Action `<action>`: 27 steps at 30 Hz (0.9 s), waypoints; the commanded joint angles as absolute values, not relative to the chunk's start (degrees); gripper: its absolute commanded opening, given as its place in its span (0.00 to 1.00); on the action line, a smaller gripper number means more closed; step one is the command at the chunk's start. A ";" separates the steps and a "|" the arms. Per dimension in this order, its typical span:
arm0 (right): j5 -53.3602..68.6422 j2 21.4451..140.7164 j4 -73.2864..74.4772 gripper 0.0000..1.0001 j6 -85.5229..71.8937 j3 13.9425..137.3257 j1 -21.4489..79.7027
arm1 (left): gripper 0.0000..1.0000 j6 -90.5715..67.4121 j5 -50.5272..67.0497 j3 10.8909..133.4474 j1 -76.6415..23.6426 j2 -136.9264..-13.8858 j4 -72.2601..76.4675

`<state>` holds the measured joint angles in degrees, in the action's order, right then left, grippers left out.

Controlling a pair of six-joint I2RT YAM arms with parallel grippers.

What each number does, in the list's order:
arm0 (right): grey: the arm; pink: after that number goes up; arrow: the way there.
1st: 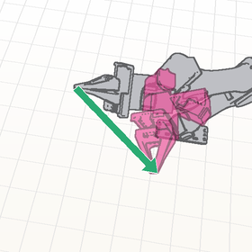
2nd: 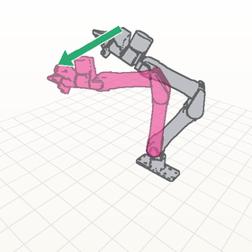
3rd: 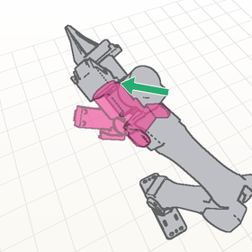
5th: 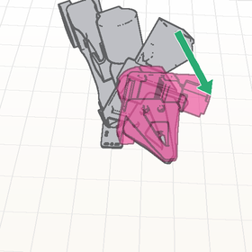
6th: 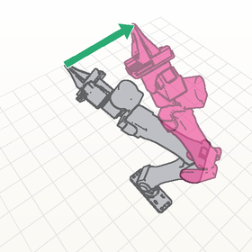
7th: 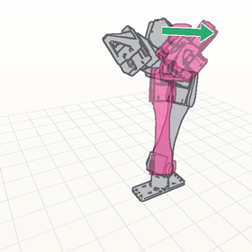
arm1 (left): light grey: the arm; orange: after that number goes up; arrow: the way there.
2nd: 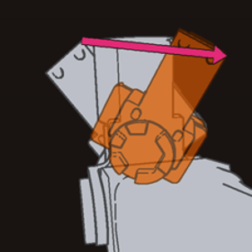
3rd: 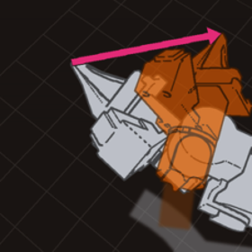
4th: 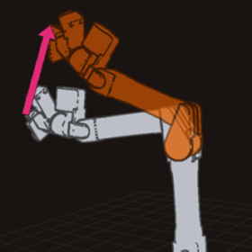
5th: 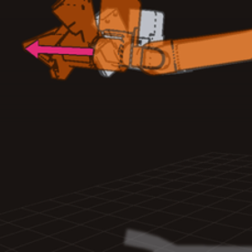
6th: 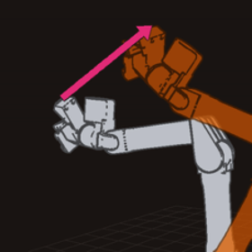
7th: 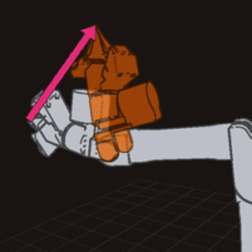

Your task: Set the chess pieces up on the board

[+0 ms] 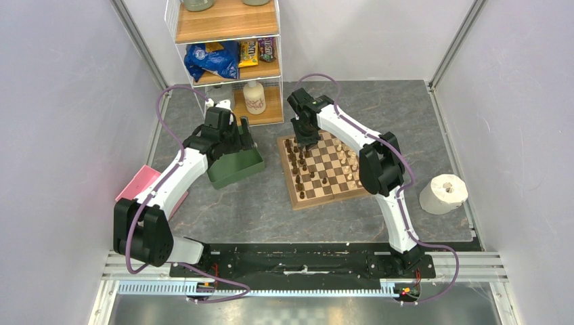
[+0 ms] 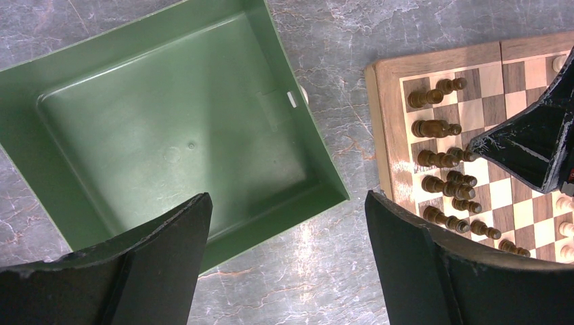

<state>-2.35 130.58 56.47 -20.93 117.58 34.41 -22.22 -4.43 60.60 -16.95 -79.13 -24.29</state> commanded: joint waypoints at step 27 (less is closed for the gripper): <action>1.89 134.08 54.83 0.35 -21.97 125.42 34.88 | 0.90 -21.89 -4.27 62.64 -16.70 -79.53 -23.38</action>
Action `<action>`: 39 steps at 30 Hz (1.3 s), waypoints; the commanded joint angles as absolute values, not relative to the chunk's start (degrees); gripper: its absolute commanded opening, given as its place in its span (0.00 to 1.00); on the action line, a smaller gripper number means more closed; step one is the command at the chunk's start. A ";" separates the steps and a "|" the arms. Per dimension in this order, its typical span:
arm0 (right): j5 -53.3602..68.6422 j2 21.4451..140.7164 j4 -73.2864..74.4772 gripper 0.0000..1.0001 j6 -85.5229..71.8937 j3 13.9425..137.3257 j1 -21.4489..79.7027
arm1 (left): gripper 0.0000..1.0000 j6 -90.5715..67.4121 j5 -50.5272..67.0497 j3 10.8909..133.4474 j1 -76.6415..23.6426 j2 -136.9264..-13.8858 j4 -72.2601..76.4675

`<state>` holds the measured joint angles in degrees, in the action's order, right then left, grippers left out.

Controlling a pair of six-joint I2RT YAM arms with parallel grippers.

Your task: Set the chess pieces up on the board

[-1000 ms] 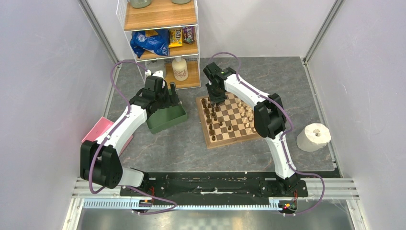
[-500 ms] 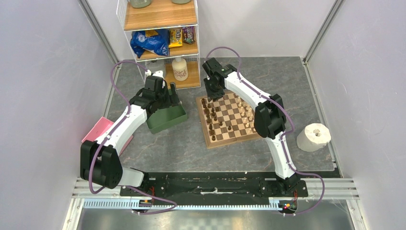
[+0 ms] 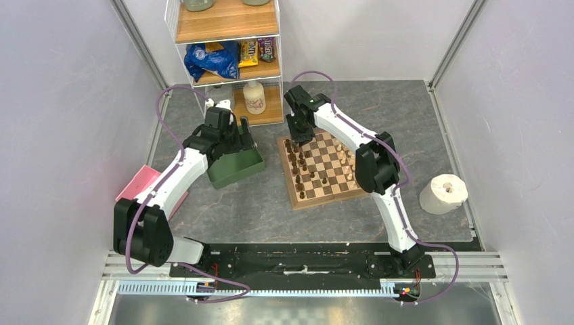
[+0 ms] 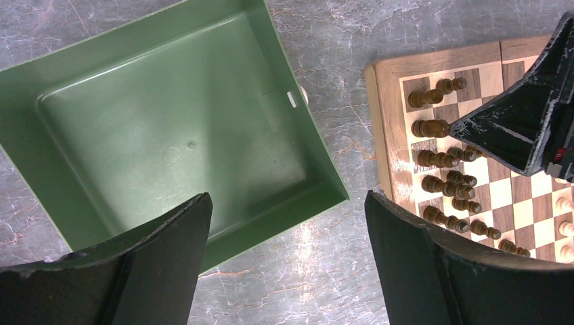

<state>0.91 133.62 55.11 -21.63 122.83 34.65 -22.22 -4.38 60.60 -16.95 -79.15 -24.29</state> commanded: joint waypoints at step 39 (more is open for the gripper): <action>-1.76 133.74 55.15 0.34 -21.68 126.07 34.86 | 0.90 -21.97 -4.11 62.50 -16.69 -79.70 -23.38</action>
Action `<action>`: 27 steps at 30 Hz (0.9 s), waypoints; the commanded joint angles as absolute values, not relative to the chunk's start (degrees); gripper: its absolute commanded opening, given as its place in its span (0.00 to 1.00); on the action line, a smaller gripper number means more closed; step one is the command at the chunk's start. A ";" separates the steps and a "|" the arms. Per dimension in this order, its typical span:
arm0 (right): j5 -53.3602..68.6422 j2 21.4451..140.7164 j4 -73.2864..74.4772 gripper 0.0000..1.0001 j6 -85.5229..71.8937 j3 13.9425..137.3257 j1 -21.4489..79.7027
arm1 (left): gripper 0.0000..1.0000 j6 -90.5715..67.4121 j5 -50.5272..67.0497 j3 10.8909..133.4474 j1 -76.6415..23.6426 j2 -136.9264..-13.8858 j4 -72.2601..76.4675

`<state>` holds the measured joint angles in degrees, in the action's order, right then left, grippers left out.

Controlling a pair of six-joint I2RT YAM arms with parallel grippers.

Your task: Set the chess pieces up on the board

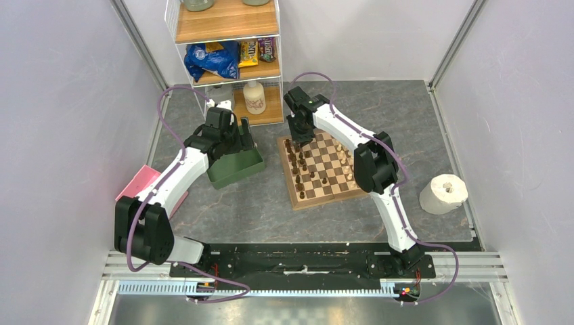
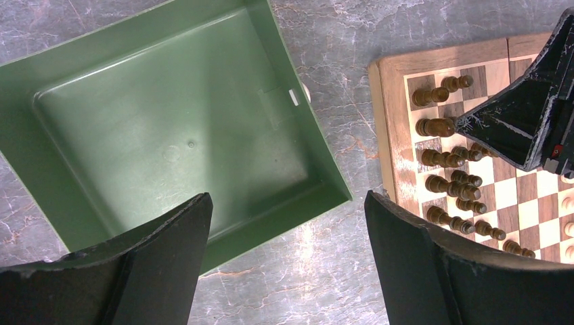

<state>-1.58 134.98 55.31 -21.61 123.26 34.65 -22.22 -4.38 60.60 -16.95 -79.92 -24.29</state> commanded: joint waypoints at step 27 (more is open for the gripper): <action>-2.52 124.39 52.82 0.37 -24.08 112.41 32.34 | 0.90 -22.29 -3.64 62.14 -16.68 -78.98 -23.20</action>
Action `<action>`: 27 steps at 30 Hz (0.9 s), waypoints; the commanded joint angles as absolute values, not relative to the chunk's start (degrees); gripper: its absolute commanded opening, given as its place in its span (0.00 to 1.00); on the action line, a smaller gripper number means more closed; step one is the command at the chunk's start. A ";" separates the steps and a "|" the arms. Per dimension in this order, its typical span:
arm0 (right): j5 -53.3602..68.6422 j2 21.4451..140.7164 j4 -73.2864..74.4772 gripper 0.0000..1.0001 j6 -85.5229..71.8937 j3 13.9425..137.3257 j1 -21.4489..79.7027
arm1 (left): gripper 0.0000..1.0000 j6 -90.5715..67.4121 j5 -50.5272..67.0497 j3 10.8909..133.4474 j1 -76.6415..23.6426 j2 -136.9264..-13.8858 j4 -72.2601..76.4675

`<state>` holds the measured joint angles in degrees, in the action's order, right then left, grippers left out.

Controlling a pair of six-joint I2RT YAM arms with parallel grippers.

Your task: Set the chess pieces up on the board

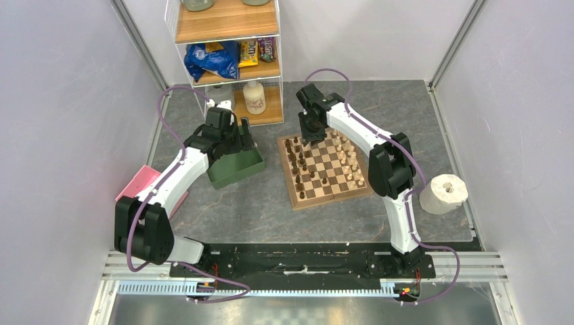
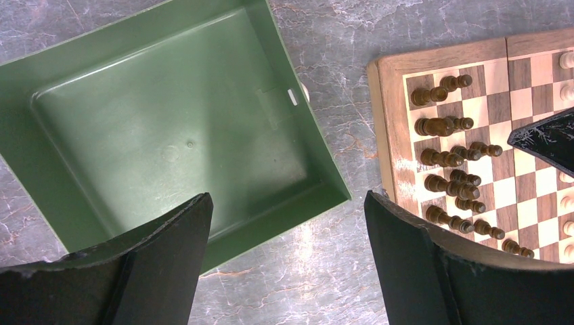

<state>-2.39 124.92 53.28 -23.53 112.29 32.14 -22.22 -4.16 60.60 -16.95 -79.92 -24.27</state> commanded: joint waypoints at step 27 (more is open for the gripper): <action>-2.03 127.70 53.39 0.32 -23.69 110.41 32.35 | 0.90 -22.50 -3.49 62.23 -16.70 -79.53 -22.94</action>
<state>-2.35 127.07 53.60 -23.53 110.96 32.18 -22.22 -3.95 60.60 -16.95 -79.92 -24.27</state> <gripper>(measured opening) 0.321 0.899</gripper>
